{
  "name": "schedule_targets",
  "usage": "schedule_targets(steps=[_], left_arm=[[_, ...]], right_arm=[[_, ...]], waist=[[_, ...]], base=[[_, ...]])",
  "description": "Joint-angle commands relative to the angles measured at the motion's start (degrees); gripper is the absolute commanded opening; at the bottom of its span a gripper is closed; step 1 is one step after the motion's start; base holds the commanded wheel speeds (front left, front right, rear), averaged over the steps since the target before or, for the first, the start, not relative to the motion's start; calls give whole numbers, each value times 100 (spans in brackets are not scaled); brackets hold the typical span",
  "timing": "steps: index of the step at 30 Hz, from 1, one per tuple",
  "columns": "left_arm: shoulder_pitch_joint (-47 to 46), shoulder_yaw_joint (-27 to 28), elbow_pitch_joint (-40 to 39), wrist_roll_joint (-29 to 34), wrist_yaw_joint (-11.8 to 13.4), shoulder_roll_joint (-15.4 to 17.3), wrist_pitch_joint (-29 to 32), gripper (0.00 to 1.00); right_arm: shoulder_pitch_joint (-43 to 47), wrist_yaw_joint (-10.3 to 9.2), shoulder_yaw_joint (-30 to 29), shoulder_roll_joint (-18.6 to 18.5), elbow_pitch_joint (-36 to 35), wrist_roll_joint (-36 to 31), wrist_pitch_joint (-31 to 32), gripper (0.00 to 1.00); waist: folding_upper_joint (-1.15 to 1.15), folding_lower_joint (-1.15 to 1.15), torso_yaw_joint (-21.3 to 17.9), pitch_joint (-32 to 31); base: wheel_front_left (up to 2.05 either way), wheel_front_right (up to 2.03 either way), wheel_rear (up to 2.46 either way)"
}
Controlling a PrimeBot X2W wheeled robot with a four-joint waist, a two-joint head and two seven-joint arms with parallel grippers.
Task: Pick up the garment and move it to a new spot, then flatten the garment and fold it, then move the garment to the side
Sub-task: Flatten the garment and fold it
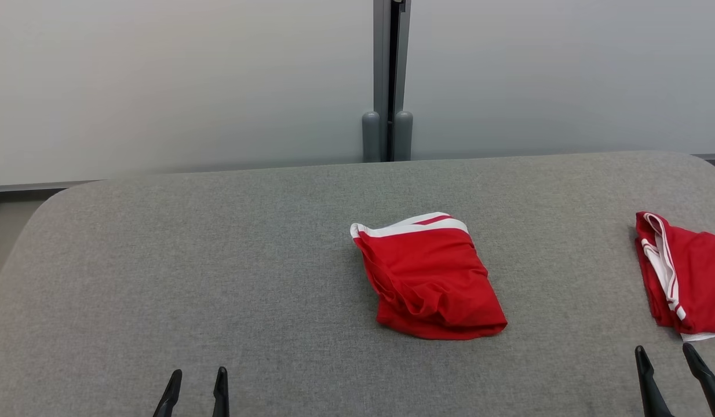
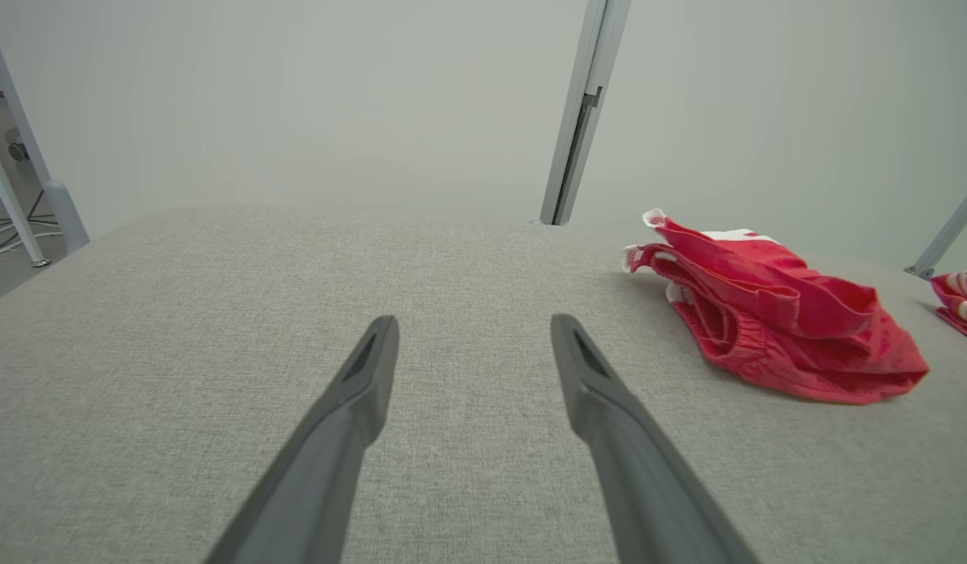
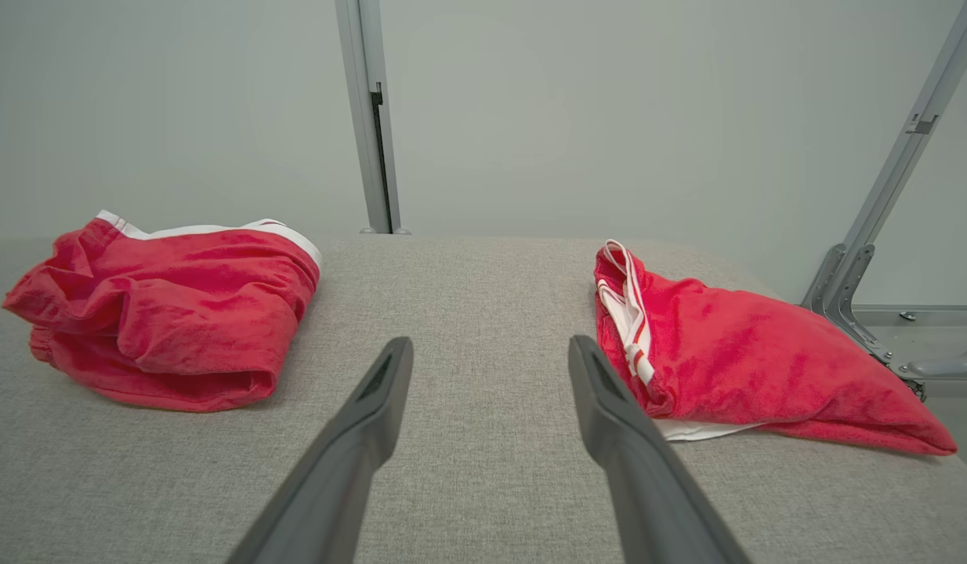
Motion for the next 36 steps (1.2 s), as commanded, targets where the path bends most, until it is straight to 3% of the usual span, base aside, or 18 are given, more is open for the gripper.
schedule_targets(steps=[1,12,13,14,18,21,28,36], left_arm=[[-5,16,7,-6,-17,21,-25,100],[62,-3,-26,22,-39,21,-25,100],[50,-13,-41,22,-32,21,-25,100],[27,-28,-51,23,-27,20,-25,100],[-118,-152,-96,48,-48,22,-25,100],[-327,-273,-135,37,-40,20,-25,100],[-681,-532,-97,-53,86,20,-26,100],[-791,-572,-108,-99,146,20,-25,100]], right_arm=[[-26,11,-21,-13,-3,-15,-27,100],[-242,11,56,86,-114,-35,-27,100],[-339,11,150,94,-130,9,-27,21],[-476,11,224,81,-125,45,-27,0],[-1152,11,603,27,80,-23,-27,0],[-1816,11,1118,-47,562,-172,18,0],[-2988,6,2172,179,2015,-217,17,0],[-3433,6,2816,494,2705,-134,-27,0]], waist=[[0,0,16,-14],[0,0,92,-55],[0,0,105,-33],[0,0,120,-2],[0,0,250,182],[0,0,422,497],[0,0,818,1058],[0,0,1008,1226]], base=[[0,0,0],[0,0,0],[0,0,0],[0,0,0],[0,0,0],[0,0,0],[0,0,0],[0,0,0]])
